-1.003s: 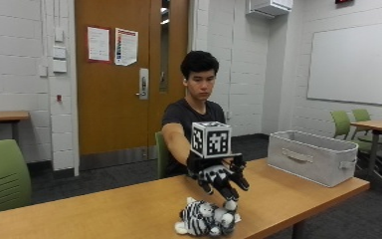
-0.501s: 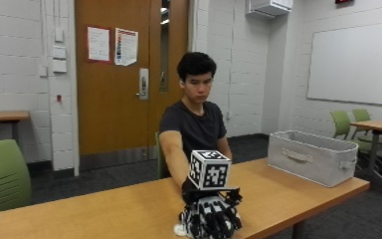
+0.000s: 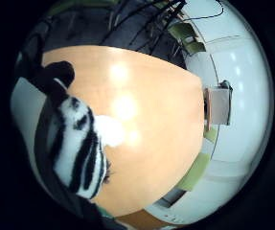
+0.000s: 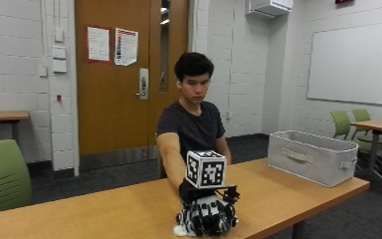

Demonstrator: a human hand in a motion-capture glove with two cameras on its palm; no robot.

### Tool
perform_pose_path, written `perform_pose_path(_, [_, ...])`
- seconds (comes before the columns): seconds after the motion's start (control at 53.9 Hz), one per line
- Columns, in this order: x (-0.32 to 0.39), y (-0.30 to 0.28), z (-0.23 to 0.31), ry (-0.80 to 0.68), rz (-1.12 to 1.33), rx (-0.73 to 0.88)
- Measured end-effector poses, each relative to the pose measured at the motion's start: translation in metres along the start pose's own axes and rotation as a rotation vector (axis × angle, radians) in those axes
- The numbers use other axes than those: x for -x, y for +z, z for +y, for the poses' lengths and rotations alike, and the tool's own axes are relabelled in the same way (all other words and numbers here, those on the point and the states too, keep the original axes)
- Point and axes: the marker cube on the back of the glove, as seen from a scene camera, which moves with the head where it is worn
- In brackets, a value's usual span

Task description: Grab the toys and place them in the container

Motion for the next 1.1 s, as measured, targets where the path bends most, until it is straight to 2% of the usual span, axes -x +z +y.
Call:
perform_pose_path(0.371, [0.013, -0.011, 0.012, -0.046, 0.111, 0.004])
perform_pose_path(0.594, [0.032, -0.032, 0.024, -0.035, -0.064, 0.106])
perform_pose_path(0.891, [0.103, -0.135, 0.042, -0.100, -0.162, 0.116])
perform_pose_path(1.096, [0.186, -0.232, 0.058, -0.173, -0.131, 0.013])
